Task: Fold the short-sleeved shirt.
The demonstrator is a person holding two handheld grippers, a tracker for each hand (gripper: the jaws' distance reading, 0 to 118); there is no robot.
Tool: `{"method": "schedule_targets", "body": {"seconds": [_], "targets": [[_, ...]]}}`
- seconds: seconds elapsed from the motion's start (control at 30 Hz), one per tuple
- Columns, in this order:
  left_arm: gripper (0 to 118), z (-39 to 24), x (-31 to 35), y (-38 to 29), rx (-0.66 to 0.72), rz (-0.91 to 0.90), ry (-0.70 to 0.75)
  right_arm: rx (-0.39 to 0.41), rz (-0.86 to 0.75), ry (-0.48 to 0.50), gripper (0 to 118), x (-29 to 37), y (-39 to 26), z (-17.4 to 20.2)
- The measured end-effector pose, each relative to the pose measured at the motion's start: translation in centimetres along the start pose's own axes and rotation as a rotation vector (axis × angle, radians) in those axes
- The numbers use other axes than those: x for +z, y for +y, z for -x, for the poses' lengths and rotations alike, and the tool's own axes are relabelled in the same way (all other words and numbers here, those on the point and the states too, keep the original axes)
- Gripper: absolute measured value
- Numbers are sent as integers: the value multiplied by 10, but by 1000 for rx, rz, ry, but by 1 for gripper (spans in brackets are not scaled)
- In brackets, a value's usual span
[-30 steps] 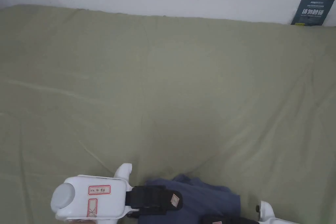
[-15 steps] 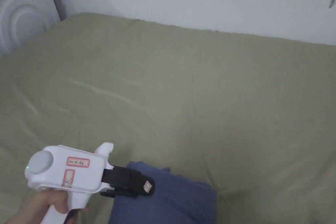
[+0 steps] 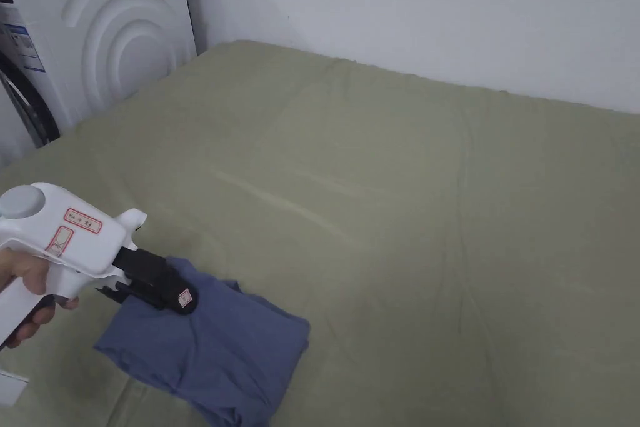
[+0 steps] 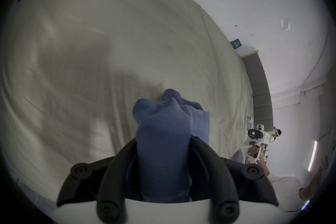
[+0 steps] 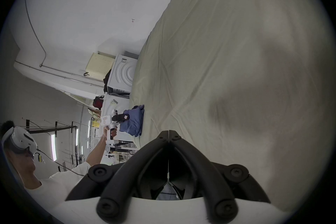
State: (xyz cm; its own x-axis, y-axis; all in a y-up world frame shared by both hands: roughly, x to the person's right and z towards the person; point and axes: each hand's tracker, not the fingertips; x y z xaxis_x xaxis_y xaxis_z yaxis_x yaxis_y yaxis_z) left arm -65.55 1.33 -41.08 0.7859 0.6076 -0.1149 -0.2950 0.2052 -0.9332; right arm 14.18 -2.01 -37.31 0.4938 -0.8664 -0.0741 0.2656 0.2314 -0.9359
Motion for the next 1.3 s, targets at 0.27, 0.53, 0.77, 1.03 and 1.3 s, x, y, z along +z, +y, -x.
{"method": "schedule_targets", "body": {"seconds": [0.27, 0.53, 0.77, 1.03, 1.3], "targets": [[116, -33, 48, -25, 23, -364, 139, 34, -33, 7, 0, 17, 0, 6], [0, -204, -4, -106, -220, -353, 327, 342, -252, -398, 0, 55, -4, 64], [0, -379, -62, -174, -447, -640, 202, 663, -547, -701, 0, 73, -35, 142], [0, -475, -83, -248, -518, -972, 287, 828, -769, -754, 0, 94, -74, 186], [0, -492, -69, -278, -603, -1052, 367, 837, -824, -763, 0, 116, -83, 198]]}}
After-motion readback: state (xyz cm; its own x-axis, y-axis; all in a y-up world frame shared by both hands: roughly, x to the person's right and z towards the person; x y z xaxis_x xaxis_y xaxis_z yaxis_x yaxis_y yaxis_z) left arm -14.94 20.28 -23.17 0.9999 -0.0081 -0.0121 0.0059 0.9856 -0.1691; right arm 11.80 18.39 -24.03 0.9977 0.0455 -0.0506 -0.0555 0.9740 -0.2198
